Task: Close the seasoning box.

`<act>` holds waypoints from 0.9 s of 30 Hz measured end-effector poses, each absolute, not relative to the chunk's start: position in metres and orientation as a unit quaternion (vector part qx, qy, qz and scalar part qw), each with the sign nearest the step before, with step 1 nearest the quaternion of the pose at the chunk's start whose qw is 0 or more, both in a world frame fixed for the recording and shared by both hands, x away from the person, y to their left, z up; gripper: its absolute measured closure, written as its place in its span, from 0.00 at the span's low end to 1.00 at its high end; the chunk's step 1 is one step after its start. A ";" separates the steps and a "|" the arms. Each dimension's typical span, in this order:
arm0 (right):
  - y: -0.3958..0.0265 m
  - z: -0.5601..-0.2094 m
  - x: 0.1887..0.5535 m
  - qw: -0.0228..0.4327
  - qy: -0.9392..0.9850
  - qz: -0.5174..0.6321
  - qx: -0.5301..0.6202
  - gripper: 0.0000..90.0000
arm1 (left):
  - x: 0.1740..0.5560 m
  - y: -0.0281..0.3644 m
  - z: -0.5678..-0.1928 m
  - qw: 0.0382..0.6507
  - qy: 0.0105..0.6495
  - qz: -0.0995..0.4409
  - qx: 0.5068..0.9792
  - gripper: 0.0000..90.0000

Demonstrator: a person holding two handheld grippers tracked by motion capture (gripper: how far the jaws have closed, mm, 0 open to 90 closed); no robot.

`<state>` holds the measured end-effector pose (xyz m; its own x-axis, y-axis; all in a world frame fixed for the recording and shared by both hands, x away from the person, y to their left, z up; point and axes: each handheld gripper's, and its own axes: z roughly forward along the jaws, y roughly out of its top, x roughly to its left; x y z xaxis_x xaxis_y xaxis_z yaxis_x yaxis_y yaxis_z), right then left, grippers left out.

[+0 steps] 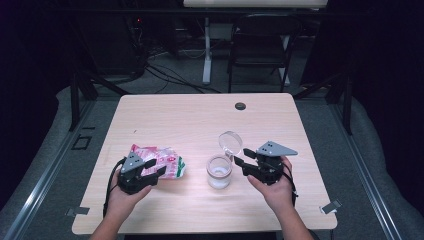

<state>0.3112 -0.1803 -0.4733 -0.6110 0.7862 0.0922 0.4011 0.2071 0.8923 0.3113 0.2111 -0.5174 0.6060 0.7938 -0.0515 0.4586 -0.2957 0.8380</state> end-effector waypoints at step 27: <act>-0.171 -0.477 0.310 0.196 0.755 0.495 0.384 0.53 | 0.297 0.167 -0.527 0.370 0.316 0.230 0.843 0.45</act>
<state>0.3099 -0.1710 -0.4770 -0.6291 0.7727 0.0842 0.3857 0.2163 0.8969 0.2968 0.1671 -0.5270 0.6950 0.7023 0.1540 0.3620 -0.5269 0.7689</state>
